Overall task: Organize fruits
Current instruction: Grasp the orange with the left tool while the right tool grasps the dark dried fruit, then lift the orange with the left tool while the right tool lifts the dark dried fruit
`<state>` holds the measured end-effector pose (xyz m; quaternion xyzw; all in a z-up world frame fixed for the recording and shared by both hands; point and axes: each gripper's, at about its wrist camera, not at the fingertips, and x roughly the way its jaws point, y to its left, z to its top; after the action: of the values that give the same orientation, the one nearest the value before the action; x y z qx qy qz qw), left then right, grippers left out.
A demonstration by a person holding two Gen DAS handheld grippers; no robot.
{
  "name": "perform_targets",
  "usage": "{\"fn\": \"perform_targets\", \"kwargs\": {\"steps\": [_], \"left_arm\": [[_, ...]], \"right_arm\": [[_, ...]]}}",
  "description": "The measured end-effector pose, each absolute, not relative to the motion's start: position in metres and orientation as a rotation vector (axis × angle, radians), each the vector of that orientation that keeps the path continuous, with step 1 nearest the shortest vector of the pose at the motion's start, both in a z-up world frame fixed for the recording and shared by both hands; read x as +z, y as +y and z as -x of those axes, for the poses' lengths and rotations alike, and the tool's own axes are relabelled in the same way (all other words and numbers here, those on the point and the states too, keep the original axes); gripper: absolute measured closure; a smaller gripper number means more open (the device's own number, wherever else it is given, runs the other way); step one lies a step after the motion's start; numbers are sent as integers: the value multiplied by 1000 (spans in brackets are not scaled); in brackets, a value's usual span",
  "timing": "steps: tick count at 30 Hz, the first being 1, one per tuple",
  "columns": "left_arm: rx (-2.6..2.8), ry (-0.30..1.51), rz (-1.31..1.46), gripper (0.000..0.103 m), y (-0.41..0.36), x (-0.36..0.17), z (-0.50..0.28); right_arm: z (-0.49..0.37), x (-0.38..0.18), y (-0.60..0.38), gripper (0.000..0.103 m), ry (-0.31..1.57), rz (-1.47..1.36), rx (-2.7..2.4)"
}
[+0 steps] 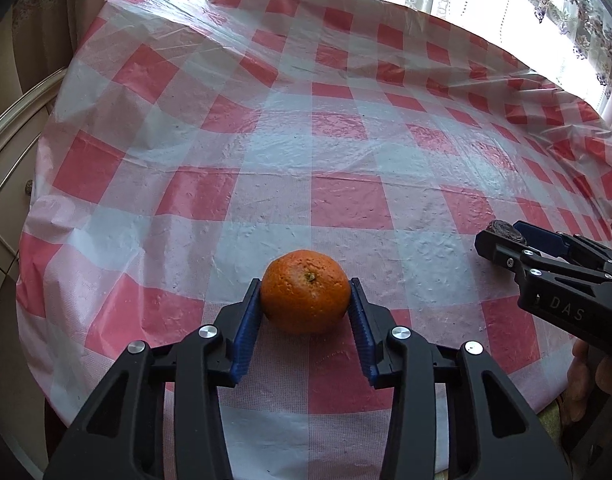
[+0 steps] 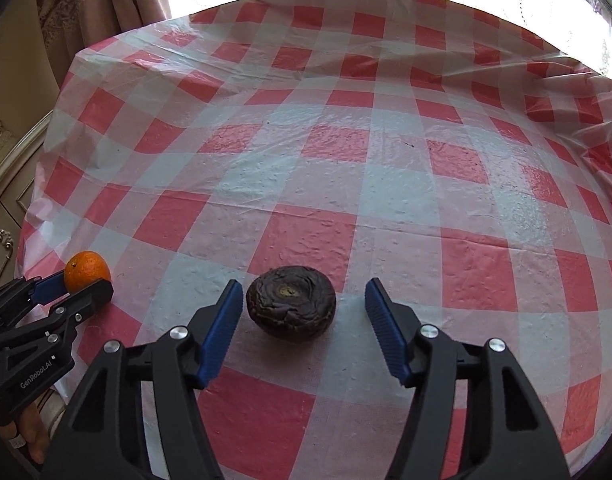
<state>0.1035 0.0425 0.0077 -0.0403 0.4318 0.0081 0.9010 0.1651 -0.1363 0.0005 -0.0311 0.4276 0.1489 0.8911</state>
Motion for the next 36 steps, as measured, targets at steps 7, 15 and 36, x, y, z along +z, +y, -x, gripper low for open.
{"fn": "perform_targets", "kwargs": {"steps": [7,15,36], "left_arm": [[18,892,91,64,44,7,-104],[12,889,85,64,43,8,-102],[7,885,104,65,43,10,-91]], "right_arm": [[-163,1,-133,61,880,76,336],[-159,3,-139,61,881,44,337],[-140,9,-140,61,858,69,330]]}}
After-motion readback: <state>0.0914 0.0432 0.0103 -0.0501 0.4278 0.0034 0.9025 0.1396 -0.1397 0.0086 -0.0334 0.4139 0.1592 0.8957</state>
